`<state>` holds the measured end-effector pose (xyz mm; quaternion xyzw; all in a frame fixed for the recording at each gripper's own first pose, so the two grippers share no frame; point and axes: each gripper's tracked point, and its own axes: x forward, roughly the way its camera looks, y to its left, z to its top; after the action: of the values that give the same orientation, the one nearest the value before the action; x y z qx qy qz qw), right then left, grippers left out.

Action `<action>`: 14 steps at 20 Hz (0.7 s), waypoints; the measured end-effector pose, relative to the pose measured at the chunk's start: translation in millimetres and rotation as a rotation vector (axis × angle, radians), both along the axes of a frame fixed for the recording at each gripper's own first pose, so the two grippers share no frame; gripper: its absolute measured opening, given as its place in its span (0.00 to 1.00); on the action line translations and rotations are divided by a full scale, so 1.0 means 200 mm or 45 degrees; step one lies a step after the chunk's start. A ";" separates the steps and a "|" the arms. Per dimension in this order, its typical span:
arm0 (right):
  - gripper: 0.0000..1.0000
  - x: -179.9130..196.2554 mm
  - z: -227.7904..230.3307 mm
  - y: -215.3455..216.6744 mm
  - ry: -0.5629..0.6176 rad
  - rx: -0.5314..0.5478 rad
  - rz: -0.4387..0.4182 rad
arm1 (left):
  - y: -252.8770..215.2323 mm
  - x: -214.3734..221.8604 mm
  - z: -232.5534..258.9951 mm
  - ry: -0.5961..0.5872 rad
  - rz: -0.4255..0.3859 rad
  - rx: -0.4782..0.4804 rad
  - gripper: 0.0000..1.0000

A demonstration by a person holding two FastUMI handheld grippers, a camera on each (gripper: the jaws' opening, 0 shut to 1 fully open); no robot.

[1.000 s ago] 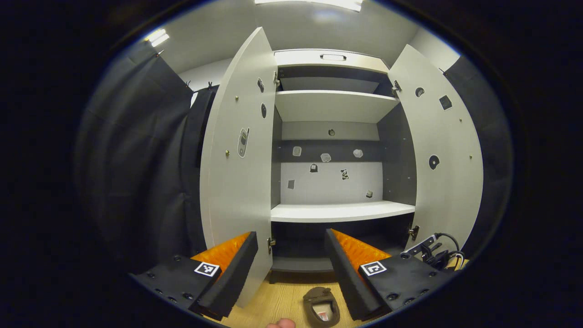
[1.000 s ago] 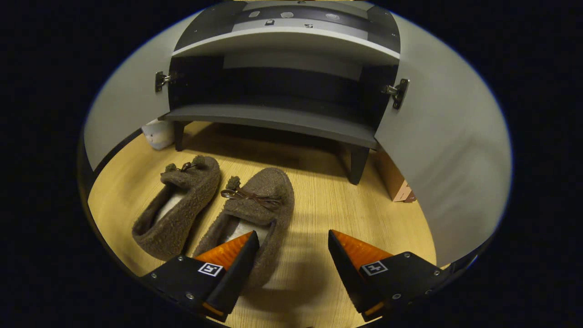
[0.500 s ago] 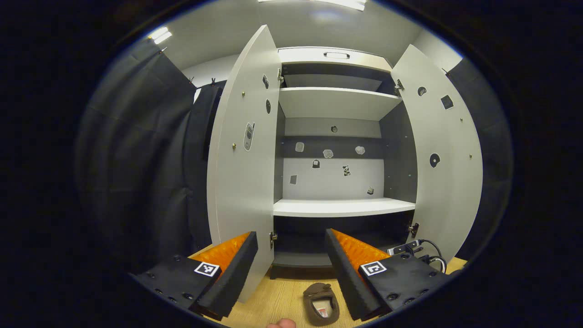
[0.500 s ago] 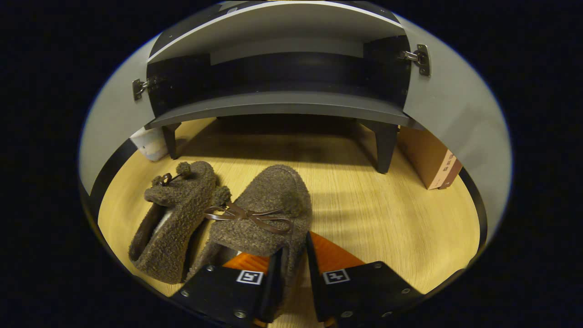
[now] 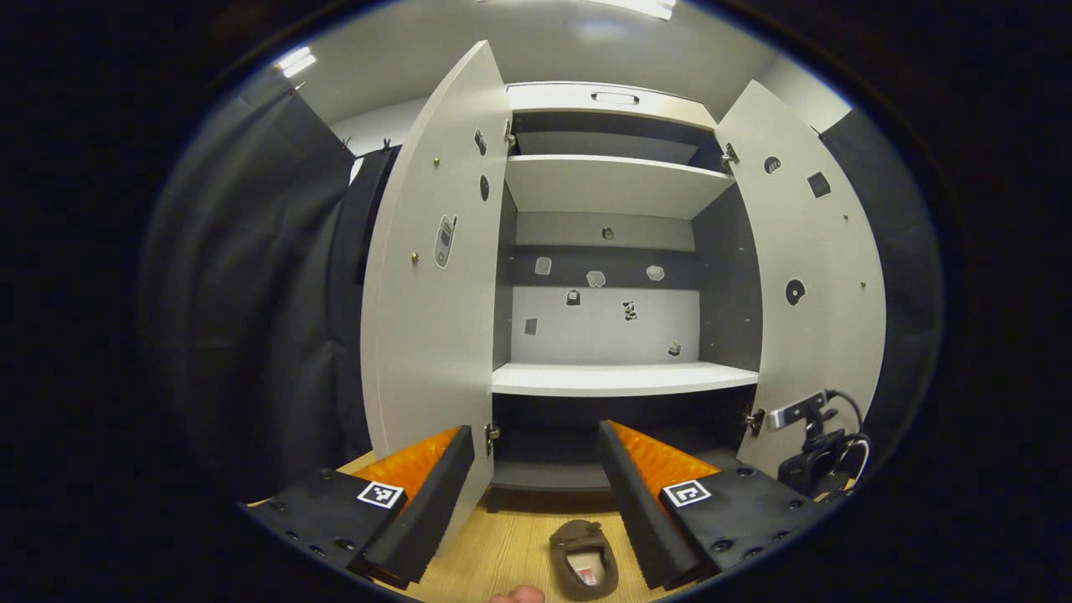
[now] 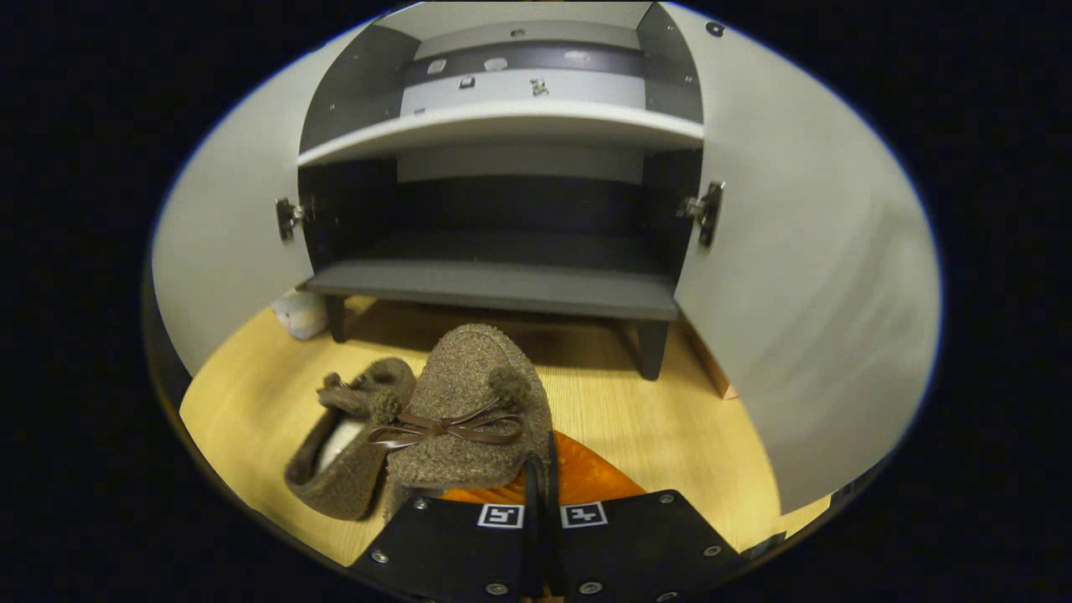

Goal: Grab one shoe with the right hand and put it into the shoe cabinet, grab the other shoe with the left hand and put it into the shoe cabinet; then close the right door with the right hand and the left door with the left hand.

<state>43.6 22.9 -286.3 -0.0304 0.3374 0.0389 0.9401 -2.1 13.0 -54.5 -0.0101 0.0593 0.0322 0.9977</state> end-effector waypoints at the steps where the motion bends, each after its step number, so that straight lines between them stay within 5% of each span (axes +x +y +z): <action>1: 0.01 0.01 0.13 0.01 -0.061 0.001 0.005 | -0.01 0.00 -0.01 0.001 -0.007 -0.001 0.94; 8: 0.01 0.50 1.03 0.13 -0.452 0.072 -0.006 | -0.09 0.02 -0.03 0.004 -0.062 -0.031 0.97; 11: 0.01 0.86 1.22 0.11 -0.470 0.027 -0.090 | -0.10 0.00 -0.06 0.026 -0.071 -0.039 0.97; 14: 0.01 1.20 1.16 0.11 -0.386 0.017 -0.133 | -0.08 -0.02 -0.07 0.037 -0.059 -0.068 0.94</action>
<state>283.1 44.1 -54.5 -0.0121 0.1927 -0.0129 0.9811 -6.8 -3.9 -68.9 -0.0347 0.0747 0.0077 0.9966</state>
